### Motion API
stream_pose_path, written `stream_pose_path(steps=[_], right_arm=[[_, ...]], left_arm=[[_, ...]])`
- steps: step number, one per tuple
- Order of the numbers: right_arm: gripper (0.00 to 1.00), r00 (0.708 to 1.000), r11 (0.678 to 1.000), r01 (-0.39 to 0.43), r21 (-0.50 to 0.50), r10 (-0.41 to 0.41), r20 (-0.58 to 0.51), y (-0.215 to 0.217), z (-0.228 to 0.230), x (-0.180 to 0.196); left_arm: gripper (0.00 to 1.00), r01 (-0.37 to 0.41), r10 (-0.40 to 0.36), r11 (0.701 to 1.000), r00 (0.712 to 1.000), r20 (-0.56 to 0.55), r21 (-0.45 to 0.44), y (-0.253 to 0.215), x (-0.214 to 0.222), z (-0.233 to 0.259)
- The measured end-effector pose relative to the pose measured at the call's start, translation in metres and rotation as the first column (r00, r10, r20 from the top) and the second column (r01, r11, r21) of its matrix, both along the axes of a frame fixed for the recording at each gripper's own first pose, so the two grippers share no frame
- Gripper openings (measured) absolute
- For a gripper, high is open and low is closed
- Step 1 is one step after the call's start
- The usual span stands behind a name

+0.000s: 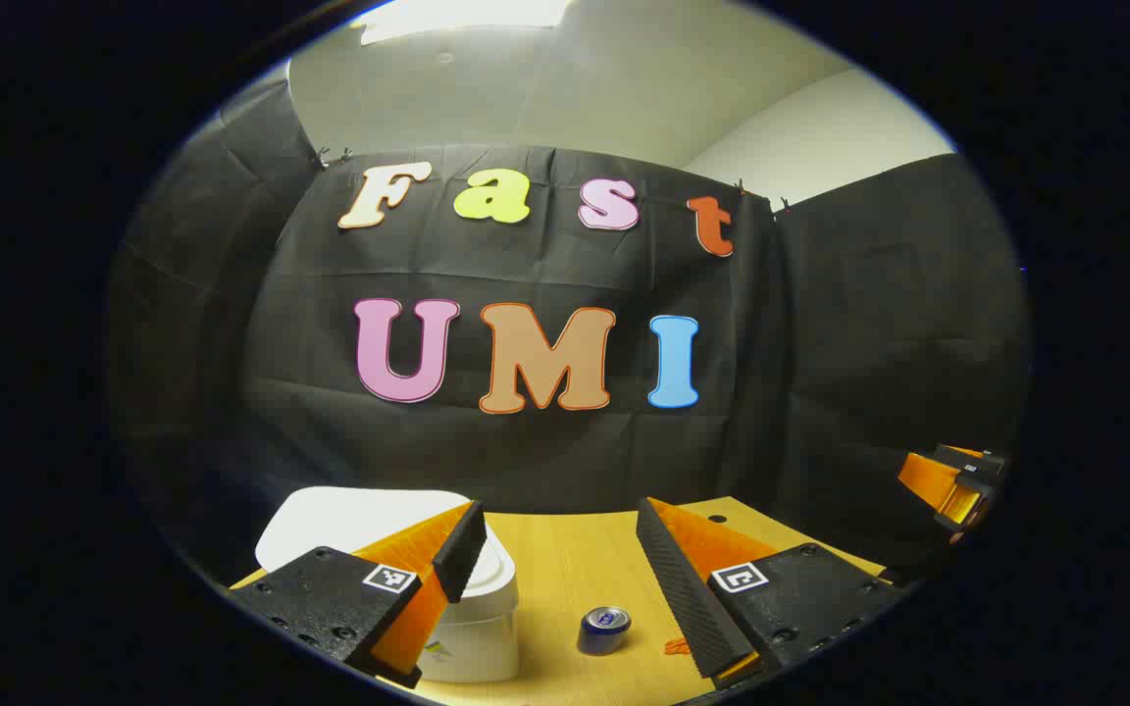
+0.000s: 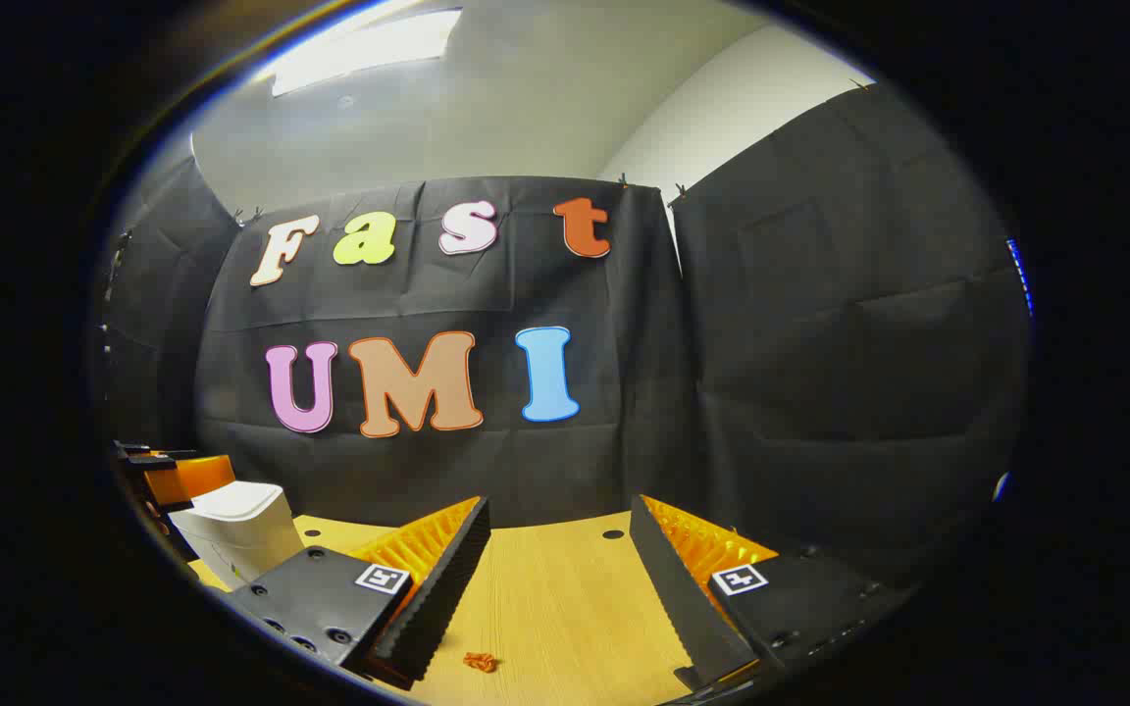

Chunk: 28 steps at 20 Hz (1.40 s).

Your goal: Press the lid of the desktop garbage bin to open it, pick up the crumpled paper on the desktop and throw it into the bin, then pick up the pop can on the desktop and drop it into the bin, and finally close the garbage bin lid.

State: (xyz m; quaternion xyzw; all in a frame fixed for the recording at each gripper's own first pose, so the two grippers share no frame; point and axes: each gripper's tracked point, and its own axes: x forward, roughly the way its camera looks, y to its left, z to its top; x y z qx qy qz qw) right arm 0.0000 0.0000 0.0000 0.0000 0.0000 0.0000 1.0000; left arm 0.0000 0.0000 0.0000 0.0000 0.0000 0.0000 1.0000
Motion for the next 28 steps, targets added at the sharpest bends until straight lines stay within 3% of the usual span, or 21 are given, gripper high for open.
stream_pose_path(steps=[15, 28], right_arm=[[0.95, 0.999, 0.999, -0.043, -0.013, 0.043, 0.004, 0.004, 0.001, 0.006], [0.95, 0.997, 0.997, -0.081, -0.004, 0.081, -0.012, 0.013, -0.007, 0.017]], left_arm=[[0.93, -0.034, 0.034, 0.999, 0.999, -0.006, 0.010, 0.003, -0.007, 0.001], [0.93, -0.055, 0.056, 0.998, 0.998, 0.023, -0.036, 0.003, -0.009, 0.002]])
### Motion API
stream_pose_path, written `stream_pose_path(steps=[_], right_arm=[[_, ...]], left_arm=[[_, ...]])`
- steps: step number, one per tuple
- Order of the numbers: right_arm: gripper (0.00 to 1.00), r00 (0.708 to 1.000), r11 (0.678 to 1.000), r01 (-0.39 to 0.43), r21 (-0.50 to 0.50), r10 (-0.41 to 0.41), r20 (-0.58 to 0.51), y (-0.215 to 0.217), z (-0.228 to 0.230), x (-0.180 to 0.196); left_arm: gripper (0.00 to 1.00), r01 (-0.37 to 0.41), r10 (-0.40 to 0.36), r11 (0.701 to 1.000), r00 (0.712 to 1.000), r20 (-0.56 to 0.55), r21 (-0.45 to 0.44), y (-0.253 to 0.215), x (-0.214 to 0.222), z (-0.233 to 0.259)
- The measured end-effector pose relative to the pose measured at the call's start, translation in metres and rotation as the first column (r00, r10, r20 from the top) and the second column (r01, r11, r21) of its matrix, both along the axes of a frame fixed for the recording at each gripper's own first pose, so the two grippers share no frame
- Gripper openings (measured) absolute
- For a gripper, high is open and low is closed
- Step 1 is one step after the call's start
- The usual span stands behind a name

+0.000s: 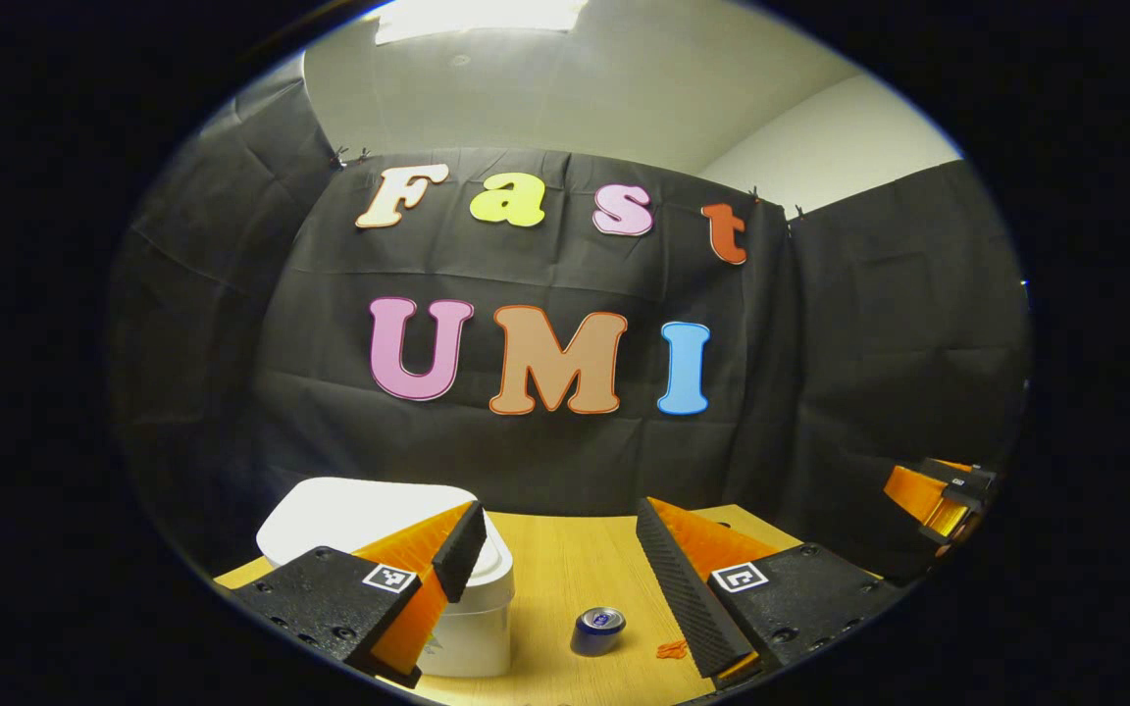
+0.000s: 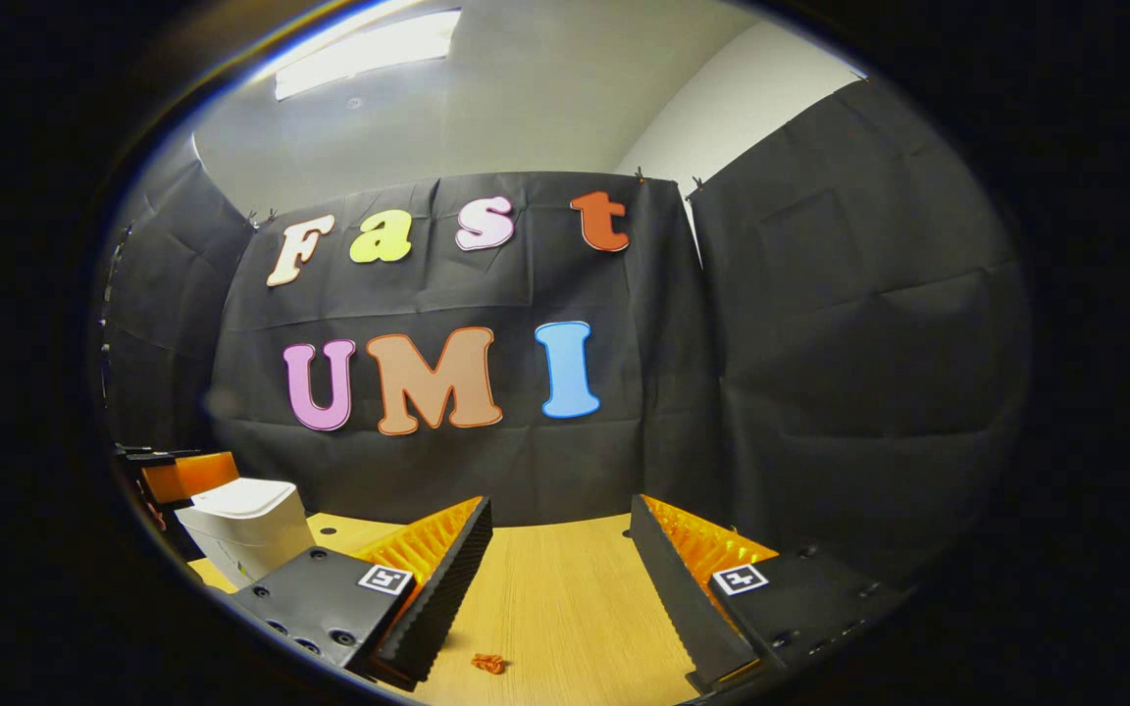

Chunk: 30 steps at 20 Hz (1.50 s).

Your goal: Press the lid of the desktop garbage bin to open it, pick up the crumpled paper on the desktop and throw it into the bin, then pick up the pop can on the desktop and drop it into the bin, and finally close the garbage bin lid.

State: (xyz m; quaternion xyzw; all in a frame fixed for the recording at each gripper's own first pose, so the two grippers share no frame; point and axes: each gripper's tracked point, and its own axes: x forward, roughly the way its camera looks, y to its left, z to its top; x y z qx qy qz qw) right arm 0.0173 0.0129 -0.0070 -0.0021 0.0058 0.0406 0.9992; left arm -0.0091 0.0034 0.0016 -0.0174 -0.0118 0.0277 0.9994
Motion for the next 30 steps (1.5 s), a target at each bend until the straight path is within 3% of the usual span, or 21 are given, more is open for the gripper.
stream_pose_path(steps=[8, 13, 15, 23, 25, 27, 28, 29, 30], right_arm=[[0.95, 0.996, 0.996, -0.089, 0.001, 0.089, -0.014, 0.024, -0.008, -0.003], [0.95, 0.988, 0.988, -0.151, 0.003, 0.151, -0.016, 0.042, -0.009, -0.008], [0.95, 0.988, 0.988, -0.155, -0.005, 0.155, -0.013, 0.042, -0.010, -0.008], [0.95, 0.987, 0.988, -0.154, 0.008, 0.154, -0.037, 0.043, -0.016, -0.005], [0.95, 0.987, 0.988, -0.156, 0.006, 0.156, -0.042, 0.044, -0.018, -0.003], [0.95, 0.986, 0.987, -0.159, 0.004, 0.159, -0.045, 0.044, -0.018, -0.001], [0.95, 0.986, 0.987, -0.160, 0.002, 0.160, -0.047, 0.045, -0.018, 0.001], [0.95, 0.986, 0.987, -0.160, 0.000, 0.159, -0.050, 0.045, -0.019, 0.002], [0.96, 0.986, 0.987, -0.159, -0.004, 0.158, -0.055, 0.045, -0.020, 0.004]], left_arm=[[0.92, -0.028, 0.028, 0.999, 0.999, 0.034, 0.019, 0.007, -0.011, 0.009], [0.93, -0.088, 0.089, 0.996, 0.995, 0.054, -0.012, 0.031, -0.018, 0.012], [0.92, -0.079, 0.080, 0.997, 0.992, 0.096, -0.023, 0.032, -0.016, 0.023], [0.93, -0.168, 0.164, 0.984, 0.984, 0.075, 0.061, 0.066, -0.012, 0.014], [0.87, -0.183, 0.179, 0.982, 0.981, 0.069, 0.051, 0.072, -0.011, 0.013], [0.63, -0.211, 0.207, 0.976, 0.976, 0.062, 0.058, 0.082, -0.009, 0.010], [0.62, -0.224, 0.220, 0.972, 0.974, 0.059, 0.066, 0.088, -0.006, 0.011], [0.51, -0.237, 0.233, 0.969, 0.971, 0.052, 0.074, 0.092, -0.006, 0.008], [0.49, -0.247, 0.244, 0.966, 0.969, 0.044, 0.082, 0.097, -0.005, 0.006]])
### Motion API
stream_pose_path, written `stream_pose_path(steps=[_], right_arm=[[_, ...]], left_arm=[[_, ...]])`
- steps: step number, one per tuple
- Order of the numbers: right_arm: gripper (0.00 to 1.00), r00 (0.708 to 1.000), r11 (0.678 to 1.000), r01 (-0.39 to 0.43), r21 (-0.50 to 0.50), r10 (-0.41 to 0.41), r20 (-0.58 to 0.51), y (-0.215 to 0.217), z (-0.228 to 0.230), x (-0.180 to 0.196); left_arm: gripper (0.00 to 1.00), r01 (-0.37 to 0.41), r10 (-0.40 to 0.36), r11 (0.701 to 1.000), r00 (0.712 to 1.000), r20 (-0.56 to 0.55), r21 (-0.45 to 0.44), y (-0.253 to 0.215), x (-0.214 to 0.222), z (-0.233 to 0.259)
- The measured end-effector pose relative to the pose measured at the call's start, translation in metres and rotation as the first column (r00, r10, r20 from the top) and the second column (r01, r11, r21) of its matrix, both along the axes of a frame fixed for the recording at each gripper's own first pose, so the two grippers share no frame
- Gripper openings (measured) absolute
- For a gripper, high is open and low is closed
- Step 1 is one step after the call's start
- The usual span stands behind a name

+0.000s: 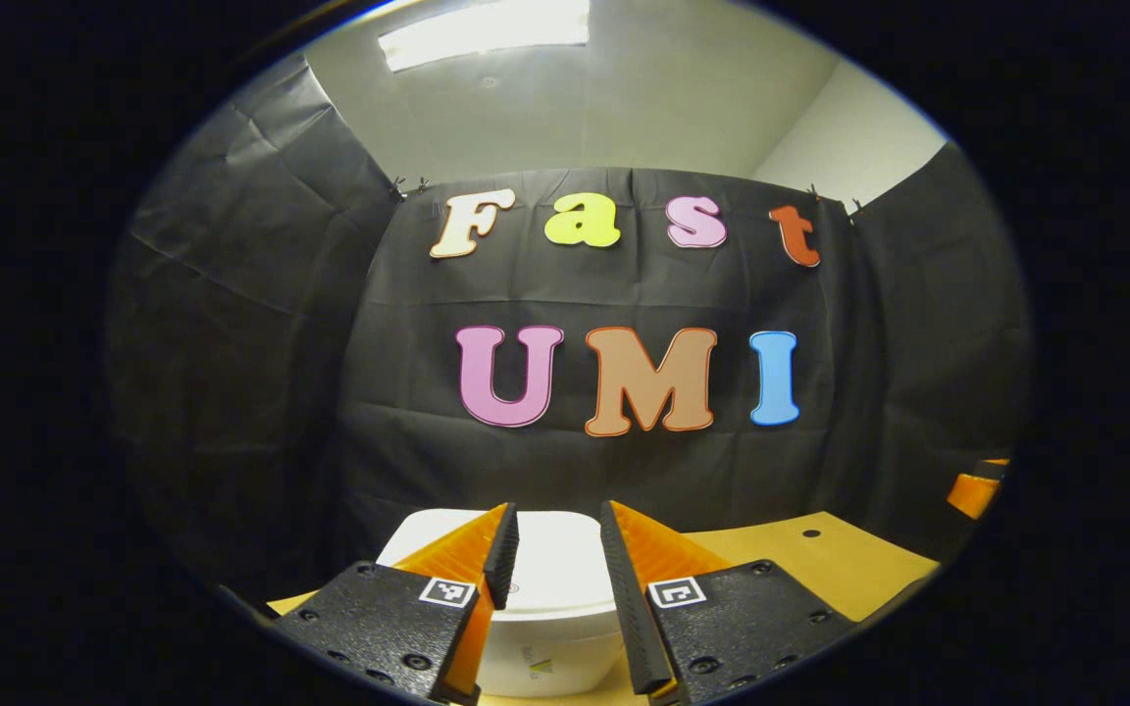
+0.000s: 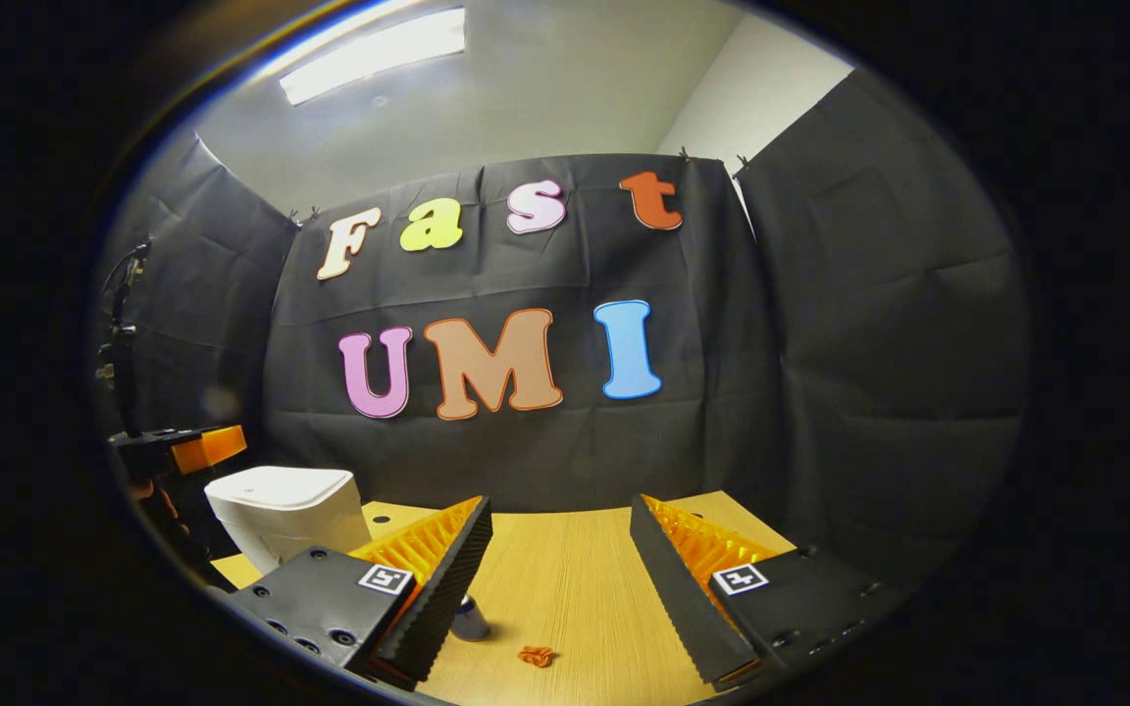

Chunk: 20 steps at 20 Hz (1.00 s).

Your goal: Press the lid of the desktop garbage bin to open it, pick up the crumpled paper on the desktop and throw it into the bin, then pick up the pop can on the desktop and drop it into the bin, and finally close the garbage bin lid.

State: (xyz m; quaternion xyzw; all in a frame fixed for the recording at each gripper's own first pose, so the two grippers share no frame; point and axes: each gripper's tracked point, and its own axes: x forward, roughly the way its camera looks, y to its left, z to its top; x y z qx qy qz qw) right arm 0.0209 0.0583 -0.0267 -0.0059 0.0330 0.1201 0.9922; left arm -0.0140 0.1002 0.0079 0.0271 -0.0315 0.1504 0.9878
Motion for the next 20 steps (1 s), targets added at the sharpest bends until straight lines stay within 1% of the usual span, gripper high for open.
stream_pose_path(steps=[1, 3, 5, 6, 8, 11, 15, 16, 18, 19, 20], right_arm=[[0.95, 1.000, 1.000, 0.001, -0.006, -0.001, -0.001, 0.000, -0.002, 0.001], [0.95, 1.000, 1.000, 0.007, -0.018, -0.007, 0.000, -0.001, -0.003, 0.002], [0.95, 1.000, 1.000, 0.009, -0.027, -0.010, -0.010, -0.001, -0.006, 0.007], [0.96, 1.000, 1.000, 0.010, -0.027, -0.011, -0.016, -0.001, -0.007, 0.008], [0.95, 1.000, 1.000, 0.014, -0.025, -0.014, -0.025, -0.001, -0.008, 0.011], [0.95, 0.999, 0.999, 0.026, -0.031, -0.027, -0.030, -0.003, -0.011, 0.017], [0.95, 0.999, 0.999, 0.026, -0.038, -0.028, -0.040, 0.000, -0.015, 0.021], [0.95, 0.999, 0.999, 0.025, -0.040, -0.026, -0.043, 0.001, -0.016, 0.022], [0.95, 0.998, 0.999, 0.017, -0.044, -0.019, -0.054, 0.004, -0.019, 0.024], [0.95, 0.998, 0.999, 0.010, -0.046, -0.013, -0.063, 0.006, -0.023, 0.025], [0.95, 0.997, 0.999, 0.003, -0.050, -0.007, -0.073, 0.009, -0.026, 0.027]], left_arm=[[0.46, -0.011, 0.011, 1.000, 1.000, -0.009, 0.001, 0.005, 0.001, -0.002], [0.42, -0.026, 0.026, 1.000, 0.999, -0.021, -0.011, 0.012, 0.004, -0.006], [0.23, -0.043, 0.042, 0.999, 0.998, -0.037, -0.028, 0.019, 0.009, -0.014], [0.12, -0.063, 0.062, 0.998, 0.997, -0.045, -0.028, 0.025, 0.011, -0.019], [0.01, -0.067, 0.065, 0.997, 0.996, -0.063, -0.026, 0.030, 0.014, -0.028], [0.00, -0.091, 0.089, 0.996, 0.991, -0.100, -0.015, 0.039, 0.019, -0.043], [0.00, -0.093, 0.085, 0.995, 0.981, -0.173, -0.039, 0.039, 0.021, -0.074], [0.00, -0.090, 0.086, 0.996, 0.987, -0.138, -0.021, 0.038, 0.021, -0.066], [0.00, -0.093, 0.090, 0.996, 0.985, -0.149, -0.011, 0.039, 0.022, -0.068], [0.00, -0.090, 0.089, 0.996, 0.988, -0.125, -0.005, 0.039, 0.023, -0.066], [0.00, -0.092, 0.089, 0.996, 0.988, -0.128, -0.019, 0.039, 0.022, -0.070]])
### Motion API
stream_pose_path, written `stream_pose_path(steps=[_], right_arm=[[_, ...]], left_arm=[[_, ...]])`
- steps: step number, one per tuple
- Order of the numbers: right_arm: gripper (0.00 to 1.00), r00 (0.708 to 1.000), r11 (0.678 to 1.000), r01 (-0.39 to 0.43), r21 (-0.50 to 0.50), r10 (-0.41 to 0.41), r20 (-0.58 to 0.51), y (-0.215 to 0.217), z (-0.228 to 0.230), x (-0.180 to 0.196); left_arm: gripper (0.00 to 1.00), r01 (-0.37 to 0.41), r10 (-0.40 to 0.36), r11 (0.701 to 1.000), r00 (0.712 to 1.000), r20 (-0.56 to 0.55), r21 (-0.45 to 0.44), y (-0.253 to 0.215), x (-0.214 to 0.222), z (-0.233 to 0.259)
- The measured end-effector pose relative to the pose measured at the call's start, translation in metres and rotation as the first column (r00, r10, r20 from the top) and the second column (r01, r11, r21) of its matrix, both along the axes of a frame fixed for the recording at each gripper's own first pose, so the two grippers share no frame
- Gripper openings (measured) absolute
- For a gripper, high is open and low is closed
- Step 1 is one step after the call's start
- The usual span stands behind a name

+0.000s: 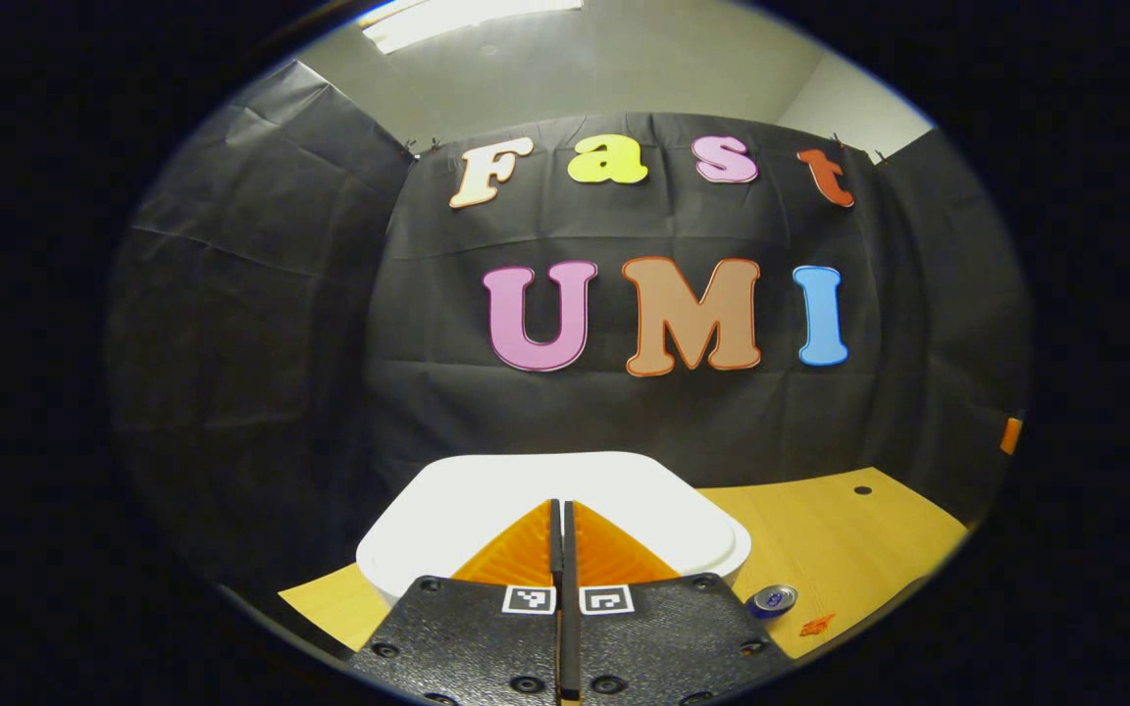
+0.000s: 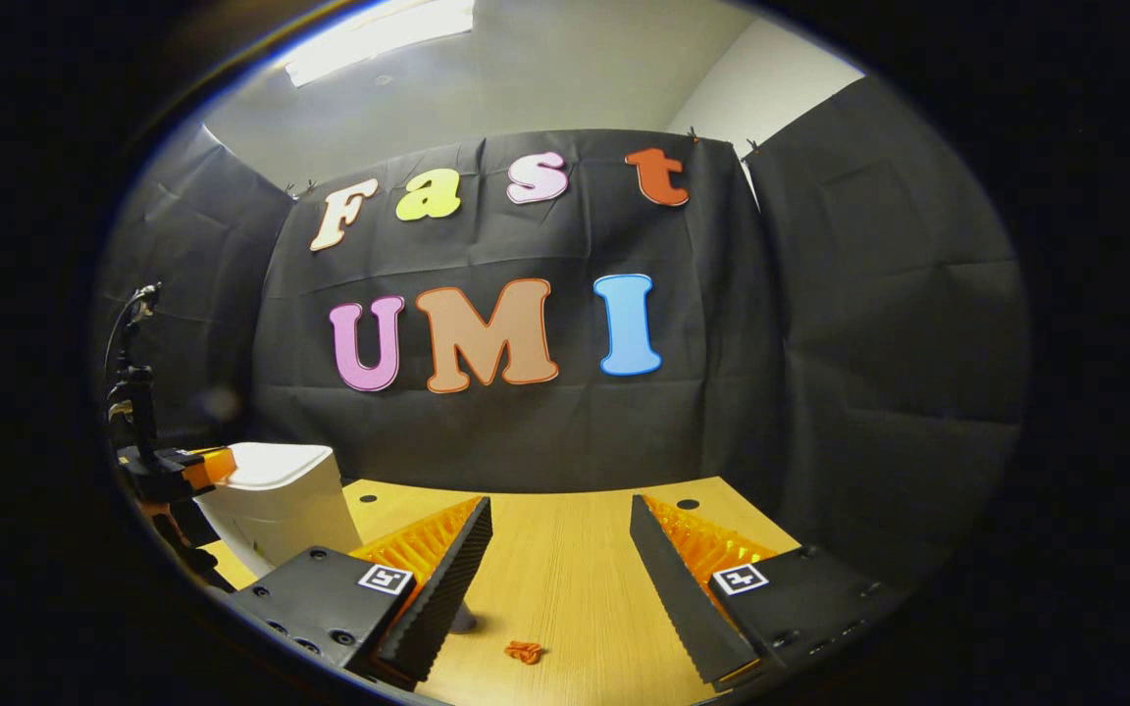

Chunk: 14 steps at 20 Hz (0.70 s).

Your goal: Press the lid of the desktop garbage bin to open it, pick up the crumpled paper on the desktop and throw it into the bin, then pick up the pop can on the desktop and drop it into the bin, and finally close the garbage bin lid.

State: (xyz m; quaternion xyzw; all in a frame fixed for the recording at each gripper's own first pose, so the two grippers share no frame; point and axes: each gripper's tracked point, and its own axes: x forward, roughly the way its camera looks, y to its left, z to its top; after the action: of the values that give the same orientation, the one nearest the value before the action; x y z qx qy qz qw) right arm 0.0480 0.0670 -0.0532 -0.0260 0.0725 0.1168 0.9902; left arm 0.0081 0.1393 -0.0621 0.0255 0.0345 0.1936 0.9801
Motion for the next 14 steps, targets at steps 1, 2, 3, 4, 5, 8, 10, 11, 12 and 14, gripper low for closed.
stream_pose_path(steps=[1, 2, 3, 4, 5, 8, 10, 11, 12, 14], right_arm=[[0.96, 1.000, 1.000, -0.006, -0.005, 0.006, -0.009, 0.001, -0.003, 0.001], [0.95, 1.000, 1.000, -0.013, -0.009, 0.013, -0.015, 0.004, -0.005, 0.001], [0.95, 1.000, 1.000, -0.023, -0.010, 0.022, -0.022, 0.008, -0.006, 0.002], [0.95, 0.999, 0.999, -0.032, -0.010, 0.032, -0.029, 0.012, -0.008, 0.003], [0.95, 0.999, 0.999, -0.043, -0.011, 0.043, -0.034, 0.016, -0.010, 0.002], [0.95, 0.997, 0.997, -0.074, -0.027, 0.073, -0.023, 0.028, -0.007, 0.001], [0.95, 0.996, 0.996, -0.087, -0.035, 0.086, -0.022, 0.032, -0.009, 0.001], [0.95, 0.995, 0.995, -0.093, -0.034, 0.092, -0.025, 0.034, -0.010, 0.001], [0.95, 0.995, 0.995, -0.097, -0.033, 0.096, -0.028, 0.035, -0.011, 0.001], [0.95, 0.995, 0.995, -0.098, -0.028, 0.097, -0.039, 0.035, -0.014, 0.001]], left_arm=[[0.00, 0.000, 0.000, 1.000, 1.000, 0.017, -0.007, 0.000, 0.001, 0.003], [0.00, -0.003, 0.003, 1.000, 1.000, 0.017, -0.019, 0.000, 0.002, -0.001], [0.00, -0.007, 0.007, 1.000, 1.000, 0.019, -0.005, 0.000, 0.001, -0.002], [0.00, -0.015, 0.015, 0.999, 1.000, 0.010, 0.029, -0.001, 0.001, -0.005], [0.00, -0.030, 0.029, 0.999, 0.999, 0.022, 0.043, 0.001, -0.003, -0.002], [0.00, -0.029, 0.028, 0.999, 0.999, 0.040, 0.038, 0.000, 0.000, 0.000], [0.00, -0.012, 0.010, 0.999, 0.999, 0.039, 0.039, -0.001, 0.000, 0.000], [0.00, -0.004, 0.003, 0.999, 1.000, 0.031, 0.042, 0.000, 0.000, 0.002], [0.00, 0.006, -0.007, 0.999, 1.000, 0.018, 0.052, 0.000, 0.002, 0.006], [0.00, 0.022, -0.023, 0.999, 1.000, 0.010, 0.050, 0.001, 0.003, 0.015]])
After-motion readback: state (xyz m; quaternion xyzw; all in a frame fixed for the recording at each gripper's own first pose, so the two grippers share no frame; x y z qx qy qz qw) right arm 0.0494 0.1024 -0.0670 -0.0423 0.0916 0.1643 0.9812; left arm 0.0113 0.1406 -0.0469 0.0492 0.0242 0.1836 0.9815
